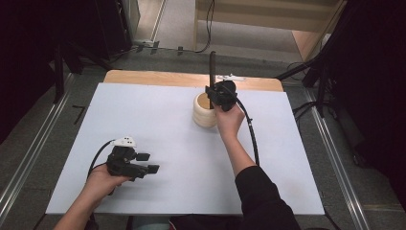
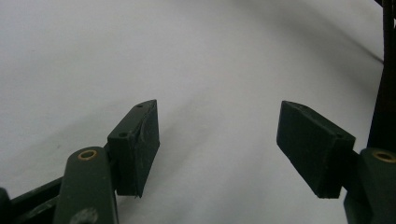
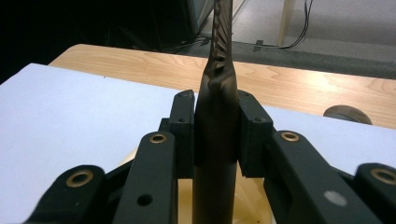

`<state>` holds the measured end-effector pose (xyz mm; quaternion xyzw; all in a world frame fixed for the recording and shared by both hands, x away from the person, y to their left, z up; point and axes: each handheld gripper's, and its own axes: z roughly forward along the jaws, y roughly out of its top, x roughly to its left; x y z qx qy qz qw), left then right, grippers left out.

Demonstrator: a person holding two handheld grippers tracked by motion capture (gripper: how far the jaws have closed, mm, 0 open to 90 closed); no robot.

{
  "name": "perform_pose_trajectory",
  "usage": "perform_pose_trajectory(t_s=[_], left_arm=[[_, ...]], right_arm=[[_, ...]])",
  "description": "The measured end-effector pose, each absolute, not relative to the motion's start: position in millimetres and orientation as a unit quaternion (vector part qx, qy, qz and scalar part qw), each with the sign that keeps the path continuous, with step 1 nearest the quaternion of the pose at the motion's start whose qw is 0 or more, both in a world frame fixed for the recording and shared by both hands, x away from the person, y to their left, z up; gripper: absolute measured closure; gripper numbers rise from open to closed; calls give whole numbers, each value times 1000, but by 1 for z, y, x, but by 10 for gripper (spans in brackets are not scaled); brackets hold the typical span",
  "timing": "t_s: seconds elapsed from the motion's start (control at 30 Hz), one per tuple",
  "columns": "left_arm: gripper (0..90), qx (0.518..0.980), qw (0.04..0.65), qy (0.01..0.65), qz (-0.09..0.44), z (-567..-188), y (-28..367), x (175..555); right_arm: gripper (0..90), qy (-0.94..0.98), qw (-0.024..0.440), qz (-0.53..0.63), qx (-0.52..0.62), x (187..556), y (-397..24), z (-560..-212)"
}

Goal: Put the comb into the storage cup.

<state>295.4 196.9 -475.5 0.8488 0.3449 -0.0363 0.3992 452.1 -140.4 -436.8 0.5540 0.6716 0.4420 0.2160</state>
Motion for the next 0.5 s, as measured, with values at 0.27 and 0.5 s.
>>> perform_pose_trajectory(t_s=[0.27, 0.5], left_arm=[[306, 849, 399, 345, -36, -476, 197, 295], [305, 850, 397, 343, -37, -476, 196, 295]], right_arm=[[695, 671, 214, 447, 551, 450, -142, -442], [695, 671, 218, 453, 545, 451, -142, -443]])
